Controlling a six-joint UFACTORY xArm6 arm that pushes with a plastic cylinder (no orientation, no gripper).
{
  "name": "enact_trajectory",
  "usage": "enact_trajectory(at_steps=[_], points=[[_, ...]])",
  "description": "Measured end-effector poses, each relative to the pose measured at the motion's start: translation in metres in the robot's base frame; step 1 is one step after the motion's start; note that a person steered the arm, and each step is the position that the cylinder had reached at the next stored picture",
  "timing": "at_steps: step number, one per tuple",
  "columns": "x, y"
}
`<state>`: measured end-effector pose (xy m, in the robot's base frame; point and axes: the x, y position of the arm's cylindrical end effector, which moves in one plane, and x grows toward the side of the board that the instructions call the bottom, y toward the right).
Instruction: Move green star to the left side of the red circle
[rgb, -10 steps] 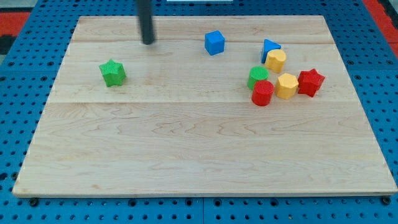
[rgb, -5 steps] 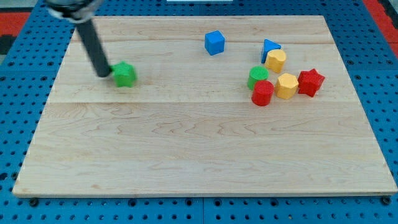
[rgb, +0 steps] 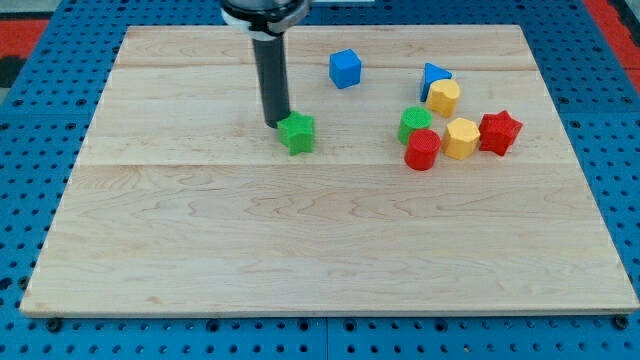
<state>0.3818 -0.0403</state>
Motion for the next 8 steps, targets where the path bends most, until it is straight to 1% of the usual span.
enact_trajectory(at_steps=[1,2,3,4,5,6,7,8], points=[[0.016,0.048],[0.016,0.054],[0.016,0.02],[0.039,-0.016],[0.061,0.046],[0.016,0.042],[-0.013,-0.049],[-0.051,-0.138]])
